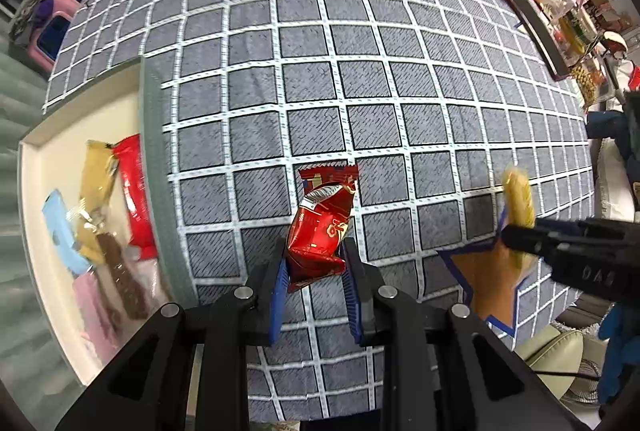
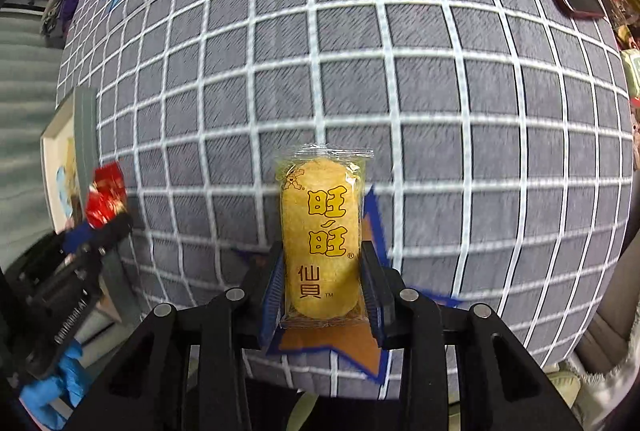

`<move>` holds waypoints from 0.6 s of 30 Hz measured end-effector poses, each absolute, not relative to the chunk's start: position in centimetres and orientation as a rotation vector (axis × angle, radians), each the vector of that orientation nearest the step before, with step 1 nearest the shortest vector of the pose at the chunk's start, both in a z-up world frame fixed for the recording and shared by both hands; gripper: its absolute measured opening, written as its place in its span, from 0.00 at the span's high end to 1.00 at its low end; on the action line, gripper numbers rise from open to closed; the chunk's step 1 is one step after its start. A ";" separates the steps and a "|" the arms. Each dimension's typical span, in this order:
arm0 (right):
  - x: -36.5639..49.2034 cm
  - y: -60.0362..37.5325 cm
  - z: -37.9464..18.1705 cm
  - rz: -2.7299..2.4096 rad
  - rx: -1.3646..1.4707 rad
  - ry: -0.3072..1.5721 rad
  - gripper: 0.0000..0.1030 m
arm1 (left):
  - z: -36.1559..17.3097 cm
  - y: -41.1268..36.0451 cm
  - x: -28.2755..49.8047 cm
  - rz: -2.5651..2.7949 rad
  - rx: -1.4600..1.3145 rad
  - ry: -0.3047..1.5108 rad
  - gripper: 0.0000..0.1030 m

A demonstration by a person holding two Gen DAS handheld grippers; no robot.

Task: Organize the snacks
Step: 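Carry both snacks into the cream tray and open both tools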

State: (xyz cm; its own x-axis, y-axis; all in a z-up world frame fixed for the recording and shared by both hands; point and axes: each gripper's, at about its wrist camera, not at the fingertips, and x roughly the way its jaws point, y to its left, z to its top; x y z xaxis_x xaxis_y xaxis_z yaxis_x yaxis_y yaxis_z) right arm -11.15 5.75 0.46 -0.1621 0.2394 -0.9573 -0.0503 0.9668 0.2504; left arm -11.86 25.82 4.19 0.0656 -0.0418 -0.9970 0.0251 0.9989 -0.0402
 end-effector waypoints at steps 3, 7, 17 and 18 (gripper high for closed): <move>-14.2 7.9 1.5 0.262 0.144 1.714 0.64 | 5.6 27.0 -13.0 -0.044 -0.022 1.485 0.73; -16.4 11.8 2.9 0.281 0.126 1.701 0.64 | 7.2 29.3 -14.1 -0.031 -0.033 1.453 0.73; -13.0 21.5 6.4 0.391 0.039 1.650 0.64 | 10.8 35.0 -16.1 0.045 -0.092 1.383 0.73; -13.2 22.1 6.9 0.407 0.028 1.643 0.64 | 10.5 35.2 -15.8 0.059 -0.101 1.379 0.73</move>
